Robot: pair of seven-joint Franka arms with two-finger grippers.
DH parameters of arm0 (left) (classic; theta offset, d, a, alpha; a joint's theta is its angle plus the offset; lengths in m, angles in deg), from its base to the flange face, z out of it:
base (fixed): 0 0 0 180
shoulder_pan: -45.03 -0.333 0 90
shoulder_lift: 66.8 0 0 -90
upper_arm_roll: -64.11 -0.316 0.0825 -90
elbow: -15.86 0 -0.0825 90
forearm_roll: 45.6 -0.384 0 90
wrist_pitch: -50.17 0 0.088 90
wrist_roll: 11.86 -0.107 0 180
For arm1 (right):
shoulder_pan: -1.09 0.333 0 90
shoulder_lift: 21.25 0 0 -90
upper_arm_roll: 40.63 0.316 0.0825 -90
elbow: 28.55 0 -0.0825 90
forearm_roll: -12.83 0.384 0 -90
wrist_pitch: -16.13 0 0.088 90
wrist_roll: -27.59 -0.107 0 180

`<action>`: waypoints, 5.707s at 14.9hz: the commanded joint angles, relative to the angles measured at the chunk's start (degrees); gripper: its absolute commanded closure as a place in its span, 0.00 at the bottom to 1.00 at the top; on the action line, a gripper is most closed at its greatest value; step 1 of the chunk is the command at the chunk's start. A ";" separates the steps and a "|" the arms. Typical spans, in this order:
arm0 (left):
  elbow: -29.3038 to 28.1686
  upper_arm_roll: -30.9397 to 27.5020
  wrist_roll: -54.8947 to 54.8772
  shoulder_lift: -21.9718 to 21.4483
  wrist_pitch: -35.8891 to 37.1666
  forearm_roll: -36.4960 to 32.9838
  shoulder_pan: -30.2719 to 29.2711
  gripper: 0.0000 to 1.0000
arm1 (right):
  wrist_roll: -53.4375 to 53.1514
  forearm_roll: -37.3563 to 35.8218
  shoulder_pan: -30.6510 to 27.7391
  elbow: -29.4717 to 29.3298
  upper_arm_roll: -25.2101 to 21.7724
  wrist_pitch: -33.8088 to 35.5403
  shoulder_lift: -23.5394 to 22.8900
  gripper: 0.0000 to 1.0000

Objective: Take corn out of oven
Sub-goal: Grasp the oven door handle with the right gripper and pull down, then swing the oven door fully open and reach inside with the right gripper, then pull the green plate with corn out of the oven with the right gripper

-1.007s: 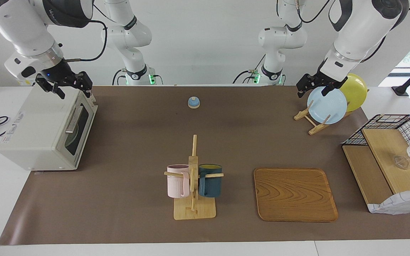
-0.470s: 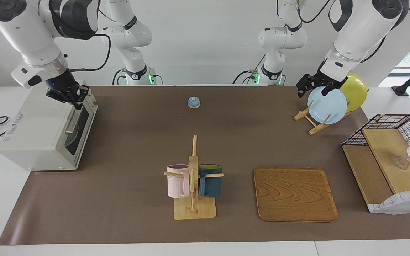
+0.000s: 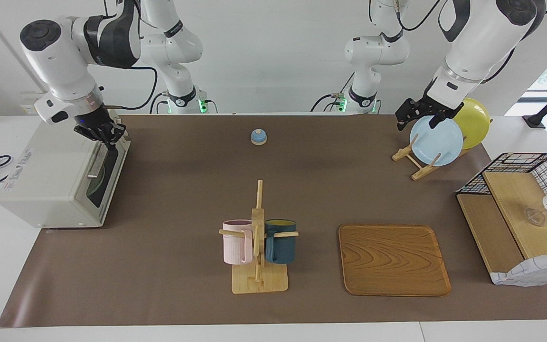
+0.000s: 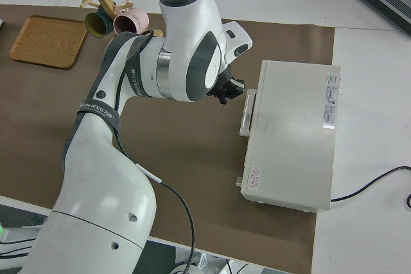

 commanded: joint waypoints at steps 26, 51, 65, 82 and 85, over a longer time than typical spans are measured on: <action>0.59 0.28 -0.22 -0.27 1.00 -0.91 -0.44 0.00 | 5.48 -3.74 -1.34 8.24 0.55 -12.69 -4.04 1.00; 0.59 0.37 -0.22 -0.36 1.00 -0.91 -0.44 0.00 | 0.13 3.90 7.37 17.64 0.64 -32.91 -12.58 1.00; 0.59 0.37 -0.22 -0.27 1.00 -0.91 -0.44 0.00 | 2.31 4.43 0.96 5.51 0.64 -8.92 -8.27 0.74; 0.59 0.28 -0.22 -0.27 0.92 -0.91 -0.44 0.00 | 12.42 4.43 -2.21 15.80 0.55 -21.31 -5.72 0.74; 0.59 0.37 -0.22 -0.36 1.00 -0.91 -0.44 0.00 | 12.60 4.43 -2.21 15.88 0.55 -22.01 -5.90 0.74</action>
